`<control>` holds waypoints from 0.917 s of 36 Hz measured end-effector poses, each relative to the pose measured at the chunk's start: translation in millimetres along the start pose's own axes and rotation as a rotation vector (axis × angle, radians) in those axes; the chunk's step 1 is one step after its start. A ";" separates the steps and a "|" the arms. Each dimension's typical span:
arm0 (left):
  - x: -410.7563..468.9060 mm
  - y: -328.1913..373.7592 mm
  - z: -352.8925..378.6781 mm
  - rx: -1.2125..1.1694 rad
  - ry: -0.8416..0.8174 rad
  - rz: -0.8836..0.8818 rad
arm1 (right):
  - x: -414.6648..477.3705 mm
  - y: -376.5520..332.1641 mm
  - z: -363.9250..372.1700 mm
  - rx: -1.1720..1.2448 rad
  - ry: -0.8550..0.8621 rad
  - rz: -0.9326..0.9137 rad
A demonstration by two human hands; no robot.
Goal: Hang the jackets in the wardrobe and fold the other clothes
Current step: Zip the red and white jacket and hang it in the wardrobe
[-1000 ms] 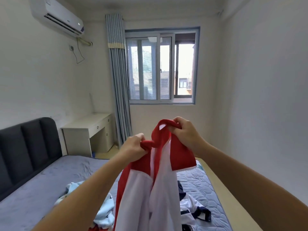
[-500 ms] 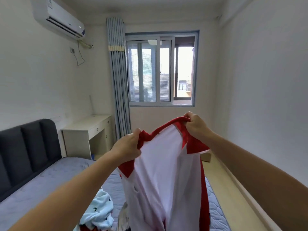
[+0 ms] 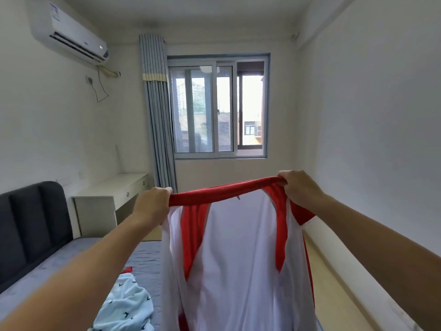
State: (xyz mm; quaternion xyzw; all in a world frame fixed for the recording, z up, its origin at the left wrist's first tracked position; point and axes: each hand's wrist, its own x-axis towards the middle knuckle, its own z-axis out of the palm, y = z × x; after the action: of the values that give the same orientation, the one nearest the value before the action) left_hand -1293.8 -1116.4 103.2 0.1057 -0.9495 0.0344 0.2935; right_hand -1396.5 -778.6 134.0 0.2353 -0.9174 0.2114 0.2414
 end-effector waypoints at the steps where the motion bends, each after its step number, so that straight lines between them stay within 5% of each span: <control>1: -0.5 -0.4 0.7 0.016 0.029 0.013 | -0.6 0.3 -1.2 -0.046 0.018 0.007; 6: -5.3 3.9 -4.2 0.233 0.092 0.052 | -10.9 3.7 -6.6 -0.414 0.065 0.042; 10: -19.0 10.6 -15.6 0.250 0.163 0.060 | -25.1 6.9 -9.0 -0.452 0.049 0.118; 14: -21.0 12.4 -24.5 -0.089 0.119 0.010 | -33.7 1.9 -15.9 0.039 -0.066 0.257; 18: -15.9 20.0 -40.5 -0.827 -0.177 -0.197 | -43.0 -7.6 -26.0 0.844 -0.192 0.511; 22: -16.4 31.2 -49.7 -1.440 -0.308 -0.467 | -43.8 -13.5 -32.1 1.238 -0.203 0.600; 27: 8.2 43.7 -30.8 -1.679 -0.308 -0.615 | -15.9 -13.2 -14.9 1.434 -0.223 0.668; 33: 63.8 76.2 66.8 -1.413 -0.195 -0.568 | 47.6 0.5 88.2 1.166 -0.260 0.675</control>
State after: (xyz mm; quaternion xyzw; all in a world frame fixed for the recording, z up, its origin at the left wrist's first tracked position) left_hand -1398.8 -1062.1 83.8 0.1353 -0.7040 -0.6667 0.2041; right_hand -1463.8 -838.1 89.7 0.0515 -0.6983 0.7044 -0.1160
